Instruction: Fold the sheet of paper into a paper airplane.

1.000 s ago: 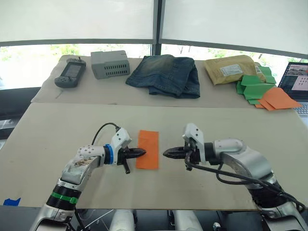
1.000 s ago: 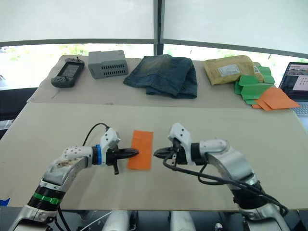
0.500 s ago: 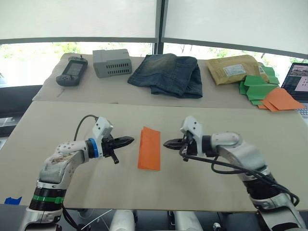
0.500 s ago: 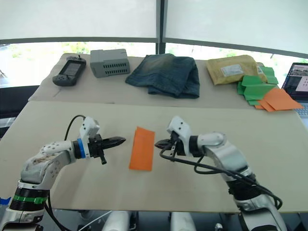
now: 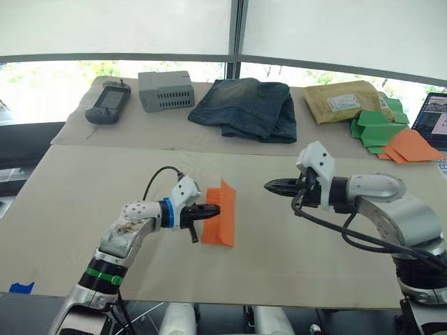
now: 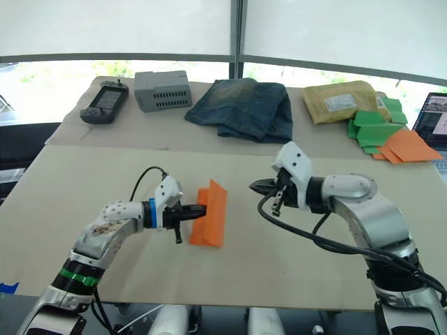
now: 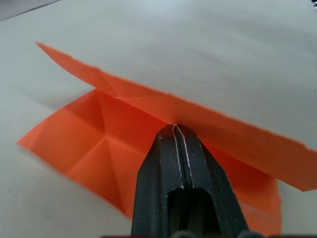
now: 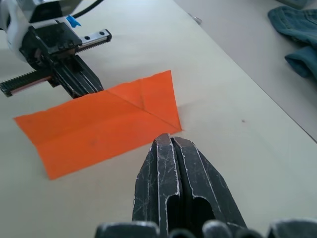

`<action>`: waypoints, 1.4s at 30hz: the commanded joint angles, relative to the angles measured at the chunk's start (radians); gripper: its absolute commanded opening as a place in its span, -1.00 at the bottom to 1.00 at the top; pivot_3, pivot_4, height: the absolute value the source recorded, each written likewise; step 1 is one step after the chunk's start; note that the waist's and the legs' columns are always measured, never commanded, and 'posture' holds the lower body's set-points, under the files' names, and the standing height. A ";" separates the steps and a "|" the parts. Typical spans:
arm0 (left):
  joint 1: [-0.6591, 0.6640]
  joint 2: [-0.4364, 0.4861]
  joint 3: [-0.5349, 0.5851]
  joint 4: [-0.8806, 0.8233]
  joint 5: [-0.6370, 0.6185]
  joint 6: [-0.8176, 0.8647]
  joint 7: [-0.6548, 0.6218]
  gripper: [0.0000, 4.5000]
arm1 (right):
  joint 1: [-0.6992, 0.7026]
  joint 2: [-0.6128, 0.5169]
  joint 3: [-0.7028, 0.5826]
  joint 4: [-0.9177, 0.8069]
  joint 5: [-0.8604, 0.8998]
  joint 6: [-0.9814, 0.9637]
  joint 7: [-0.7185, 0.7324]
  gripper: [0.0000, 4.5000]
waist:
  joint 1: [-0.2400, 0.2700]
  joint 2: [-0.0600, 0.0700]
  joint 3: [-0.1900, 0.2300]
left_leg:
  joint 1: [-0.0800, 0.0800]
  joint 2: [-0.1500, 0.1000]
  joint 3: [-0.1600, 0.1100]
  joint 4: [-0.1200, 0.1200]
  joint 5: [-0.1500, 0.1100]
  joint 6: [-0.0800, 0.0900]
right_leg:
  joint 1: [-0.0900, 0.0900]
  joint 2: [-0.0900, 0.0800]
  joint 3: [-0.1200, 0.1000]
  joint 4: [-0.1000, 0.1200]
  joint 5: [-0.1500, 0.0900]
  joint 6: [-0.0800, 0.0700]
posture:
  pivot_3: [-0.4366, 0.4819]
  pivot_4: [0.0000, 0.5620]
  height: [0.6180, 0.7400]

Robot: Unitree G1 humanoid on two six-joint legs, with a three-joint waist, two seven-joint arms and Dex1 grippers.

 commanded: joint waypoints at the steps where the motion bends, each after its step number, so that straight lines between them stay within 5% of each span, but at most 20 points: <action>1: -0.049 -0.042 -0.035 0.020 0.010 -0.036 -0.025 -1.00 | 0.004 -0.032 -0.065 -0.035 0.008 0.000 -0.022 -0.98 | 0.000 0.000 0.000 | 0.000 0.000 0.000 0.000 0.000 0.000 | 0.000 0.000 0.000 0.000 0.000 0.000 | -0.05 -0.47 0.60; 10: -0.104 -0.124 -0.128 0.122 0.087 -0.051 -0.030 -1.00 | -0.009 -0.035 -0.071 -0.115 0.044 0.056 -0.061 -0.98 | -0.001 0.000 0.000 | 0.000 0.000 -0.001 0.001 0.000 0.000 | 0.000 0.000 0.000 0.001 0.001 0.003 | -0.05 -0.47 0.60; 15: -0.114 -0.113 -0.149 0.159 0.132 -0.036 -0.026 -1.00 | 0.011 0.005 0.070 -0.135 0.002 0.044 -0.089 -0.98 | -0.003 0.000 0.000 | 0.001 0.000 -0.001 0.001 0.000 0.000 | 0.001 0.001 0.000 0.001 0.001 0.003 | -0.05 -0.47 0.60; 27: -0.060 -0.069 -0.105 0.081 0.125 0.011 -0.007 -1.00 | 0.021 0.149 0.319 0.202 -0.211 -0.164 -0.107 -0.98 | -0.007 0.000 0.000 | 0.000 0.000 -0.002 0.003 0.001 0.001 | 0.001 0.001 0.000 0.001 0.000 0.002 | -0.05 -0.47 0.60; 42: 0.039 -0.038 -0.007 -0.072 0.082 0.088 0.071 -1.00 | 0.010 0.216 0.376 0.326 -0.312 -0.237 -0.057 -0.98 | -0.029 0.000 -0.001 | 0.006 0.001 -0.002 0.003 0.002 0.000 | 0.004 0.001 0.001 0.004 0.000 0.003 | -0.05 -0.47 0.60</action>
